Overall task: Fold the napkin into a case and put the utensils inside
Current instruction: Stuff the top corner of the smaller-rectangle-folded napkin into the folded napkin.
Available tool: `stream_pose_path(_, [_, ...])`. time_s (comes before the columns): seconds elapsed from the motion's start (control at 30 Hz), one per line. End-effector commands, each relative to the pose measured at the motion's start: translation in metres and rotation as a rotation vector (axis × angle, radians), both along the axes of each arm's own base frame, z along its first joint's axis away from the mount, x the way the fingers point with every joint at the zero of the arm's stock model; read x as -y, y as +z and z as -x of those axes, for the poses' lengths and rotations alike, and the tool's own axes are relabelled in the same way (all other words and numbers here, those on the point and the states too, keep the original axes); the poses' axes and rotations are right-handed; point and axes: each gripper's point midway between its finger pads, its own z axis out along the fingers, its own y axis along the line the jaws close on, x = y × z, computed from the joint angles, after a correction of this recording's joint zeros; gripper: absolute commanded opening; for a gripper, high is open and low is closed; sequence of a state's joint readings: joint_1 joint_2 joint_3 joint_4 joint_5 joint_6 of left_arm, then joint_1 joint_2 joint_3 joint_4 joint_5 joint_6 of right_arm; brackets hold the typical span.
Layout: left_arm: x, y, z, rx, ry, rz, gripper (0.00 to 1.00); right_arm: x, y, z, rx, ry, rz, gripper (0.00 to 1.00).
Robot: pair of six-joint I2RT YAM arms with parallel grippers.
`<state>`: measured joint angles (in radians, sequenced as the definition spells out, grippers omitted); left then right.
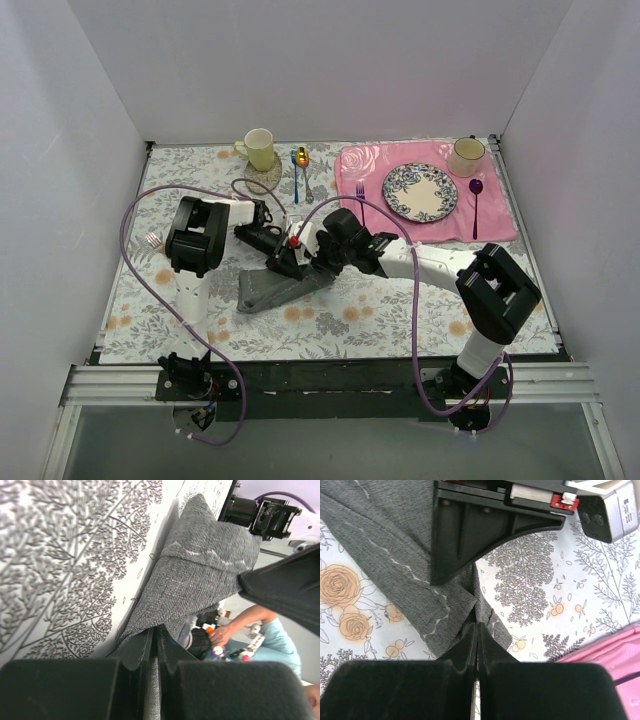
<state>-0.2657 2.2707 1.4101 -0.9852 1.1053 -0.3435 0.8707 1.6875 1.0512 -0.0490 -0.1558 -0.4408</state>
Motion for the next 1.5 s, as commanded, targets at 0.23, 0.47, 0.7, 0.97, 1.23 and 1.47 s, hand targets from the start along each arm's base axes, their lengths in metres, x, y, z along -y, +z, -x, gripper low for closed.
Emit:
stream_pose_path(0.23, [-0.018, -0.043, -0.003, -0.025, -0.025, -0.196, 0.0, -0.009, 0.022, 0.001, -0.013, 0.011, -0.057, 0.09])
stream_pose_path(0.47, [-0.018, -0.044, -0.004, -0.023, -0.026, -0.202, 0.0, -0.011, 0.029, -0.003, -0.019, -0.019, -0.071, 0.52])
stream_pose_path(0.7, [-0.019, -0.045, -0.004, -0.034, -0.029, -0.208, 0.0, -0.016, 0.02, -0.01, -0.037, -0.04, -0.043, 0.65])
stream_pose_path(0.97, [-0.018, -0.044, -0.006, -0.035, -0.025, -0.207, 0.0, -0.013, -0.017, -0.017, -0.031, -0.038, 0.045, 0.64])
stream_pose_path(1.23, [-0.018, -0.041, -0.003, -0.042, -0.024, -0.196, 0.0, -0.007, -0.04, -0.014, -0.011, -0.029, 0.104, 0.27])
stream_pose_path(1.47, [-0.013, 0.009, -0.015, 0.043, 0.054, -0.053, 0.27, 0.0, -0.054, -0.014, 0.016, -0.024, 0.14, 0.01])
